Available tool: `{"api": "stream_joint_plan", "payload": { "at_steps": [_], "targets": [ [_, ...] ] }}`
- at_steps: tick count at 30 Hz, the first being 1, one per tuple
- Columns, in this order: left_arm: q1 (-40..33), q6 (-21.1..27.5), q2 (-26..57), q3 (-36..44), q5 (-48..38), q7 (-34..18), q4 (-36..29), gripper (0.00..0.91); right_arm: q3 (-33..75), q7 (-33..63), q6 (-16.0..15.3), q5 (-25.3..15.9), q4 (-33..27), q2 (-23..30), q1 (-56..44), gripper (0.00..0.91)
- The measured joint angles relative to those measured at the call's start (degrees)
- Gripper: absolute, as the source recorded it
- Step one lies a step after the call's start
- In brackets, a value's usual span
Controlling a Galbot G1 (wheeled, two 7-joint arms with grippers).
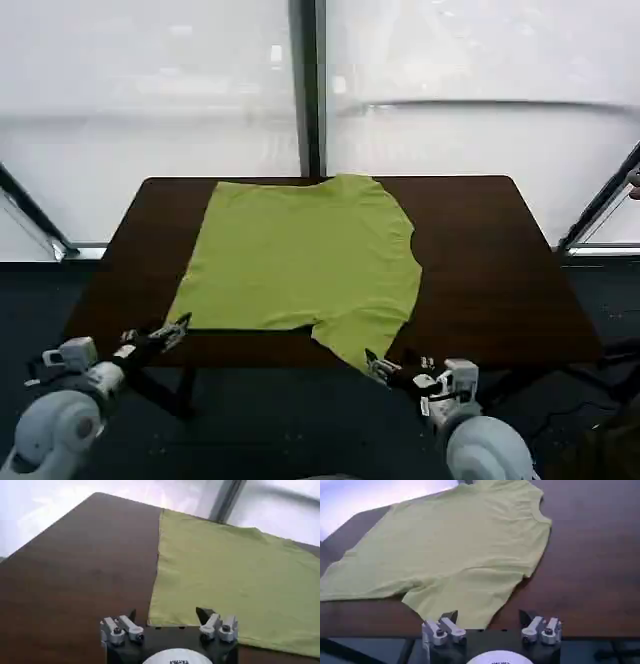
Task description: Fold and organize the clothes.
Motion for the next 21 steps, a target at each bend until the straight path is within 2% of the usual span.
{"api": "stream_joint_plan", "payload": {
  "at_steps": [1,3,4,5,6,7,8,10,11,12,13,15,16,18,21],
  "targets": [
    [0.0,-0.01,-0.12,0.07,0.19,-0.02,0.01,0.722,-0.14,0.0,0.0,-0.17,-0.01,0.08,0.01,0.878],
    [0.05,-0.06,-0.31,0.26,0.45,-0.21,0.01,0.39,-0.4,-0.01,0.0,-0.52,0.0,0.22,-0.01,0.878],
    [0.14,-0.12,-0.4,0.37,0.68,-0.32,-0.01,0.322,-0.55,-0.03,-0.01,-0.8,0.0,0.23,-0.03,0.878],
    [0.29,-0.25,-0.44,0.46,0.91,-0.34,-0.07,0.166,-0.7,-0.08,-0.01,-1.01,0.02,0.23,-0.05,0.878],
    [0.49,-0.39,-0.45,0.55,1.06,-0.33,-0.18,0.049,-0.78,-0.12,0.0,-1.18,-0.01,0.23,-0.06,0.848],
    [0.62,-0.43,-0.49,0.58,1.19,-0.33,-0.25,0.0,-0.85,-0.14,0.06,-1.34,-0.13,0.24,-0.05,0.819],
    [0.71,-0.46,-0.53,0.63,1.34,-0.33,-0.28,0.0,-0.87,-0.19,0.17,-1.51,-0.3,0.27,0.0,0.751],
    [0.82,-0.62,-0.66,0.96,1.72,-0.31,-0.29,0.0,-0.88,-0.32,0.41,-1.8,-0.74,0.33,0.14,0.722],
    [0.82,-0.68,-0.75,1.08,1.84,-0.3,-0.29,0.0,-0.88,-0.41,0.48,-1.87,-0.95,0.38,0.27,0.673],
    [0.8,-0.76,-0.87,1.2,1.97,-0.29,-0.28,0.0,-0.93,-0.47,0.52,-1.9,-1.15,0.44,0.37,0.575],
    [0.78,-0.79,-0.99,1.28,2.04,-0.28,-0.28,0.0,-0.97,-0.55,0.59,-1.93,-1.4,0.5,0.49,0.536],
    [0.74,-0.87,-1.14,1.4,2.09,-0.29,-0.26,0.0,-0.96,-0.63,0.66,-1.96,-1.93,0.6,0.71,0.371],
    [0.73,-0.87,-1.16,1.44,2.11,-0.28,-0.26,0.0,-0.96,-0.64,0.69,-1.97,-2.11,0.63,0.74,0.068],
    [0.73,-0.88,-1.17,1.46,2.11,-0.27,-0.26,0.0,-1.02,-0.66,0.7,-1.97,-2.28,0.66,0.68,0.0],
    [0.79,-0.93,-1.17,1.46,2.11,-0.27,-0.26,0.0,-1.14,-0.7,0.69,-1.96,-2.18,0.67,0.25,0.0]
  ]
}}
